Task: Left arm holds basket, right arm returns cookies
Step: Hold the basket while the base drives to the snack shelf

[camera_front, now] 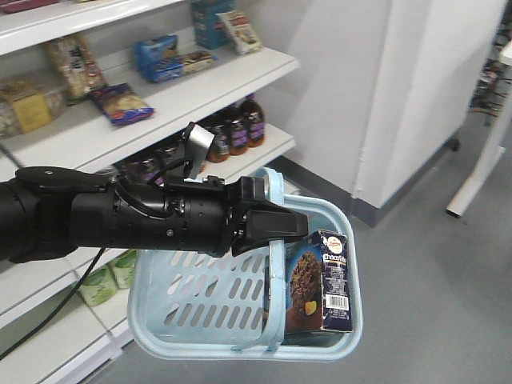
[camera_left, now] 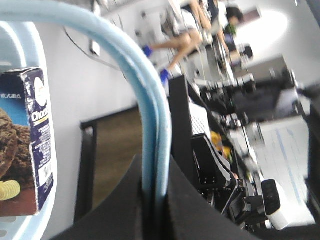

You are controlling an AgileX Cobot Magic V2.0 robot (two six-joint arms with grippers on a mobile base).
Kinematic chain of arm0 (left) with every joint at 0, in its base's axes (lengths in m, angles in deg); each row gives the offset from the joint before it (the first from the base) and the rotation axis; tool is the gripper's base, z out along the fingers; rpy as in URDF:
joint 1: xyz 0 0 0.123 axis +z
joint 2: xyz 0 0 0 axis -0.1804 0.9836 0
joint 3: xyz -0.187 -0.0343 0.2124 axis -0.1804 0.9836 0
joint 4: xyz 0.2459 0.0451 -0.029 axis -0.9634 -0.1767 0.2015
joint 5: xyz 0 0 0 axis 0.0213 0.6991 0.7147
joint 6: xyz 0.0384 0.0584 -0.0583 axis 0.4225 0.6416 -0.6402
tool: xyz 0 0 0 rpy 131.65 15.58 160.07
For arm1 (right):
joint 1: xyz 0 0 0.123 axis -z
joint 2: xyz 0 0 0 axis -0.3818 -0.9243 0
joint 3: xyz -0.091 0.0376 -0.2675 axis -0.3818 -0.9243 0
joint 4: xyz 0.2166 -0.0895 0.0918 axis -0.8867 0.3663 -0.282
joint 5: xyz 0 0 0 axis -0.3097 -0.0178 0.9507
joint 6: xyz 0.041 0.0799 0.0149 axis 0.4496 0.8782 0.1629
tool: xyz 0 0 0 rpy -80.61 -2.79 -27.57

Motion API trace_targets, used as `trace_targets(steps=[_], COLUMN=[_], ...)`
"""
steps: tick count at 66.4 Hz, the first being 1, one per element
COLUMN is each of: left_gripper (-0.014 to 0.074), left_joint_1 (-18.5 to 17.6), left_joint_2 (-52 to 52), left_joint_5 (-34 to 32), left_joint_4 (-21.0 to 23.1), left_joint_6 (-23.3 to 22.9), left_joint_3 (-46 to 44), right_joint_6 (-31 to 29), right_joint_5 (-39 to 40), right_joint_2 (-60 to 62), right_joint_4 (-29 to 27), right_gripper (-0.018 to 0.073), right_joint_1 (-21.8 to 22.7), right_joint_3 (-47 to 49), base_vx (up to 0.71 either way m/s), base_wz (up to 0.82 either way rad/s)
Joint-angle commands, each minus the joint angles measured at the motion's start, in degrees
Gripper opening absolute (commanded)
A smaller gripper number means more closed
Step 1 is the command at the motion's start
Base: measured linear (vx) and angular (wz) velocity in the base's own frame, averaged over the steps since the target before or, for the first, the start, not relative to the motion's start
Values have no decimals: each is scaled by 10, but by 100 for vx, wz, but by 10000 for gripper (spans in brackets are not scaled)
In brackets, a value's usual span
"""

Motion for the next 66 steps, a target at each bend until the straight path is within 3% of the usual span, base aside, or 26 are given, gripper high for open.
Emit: trace_targets(steps=[1, 66], left_gripper=[-6, -6], left_joint_1=[-2, -2], left_joint_2=[-27, -27], left_joint_5=[31, 30], left_joint_4=[63, 63], left_joint_6=[5, 5], left_joint_3=[-21, -21], right_joint_6=[-5, -5], right_joint_5=[41, 41], right_joint_2=[6, 6], right_joint_4=[4, 4], right_gripper=[-3, -3], right_joint_1=[2, 2], right_joint_3=[-2, -2], base_vx=[26, 20], base_wz=[93, 77])
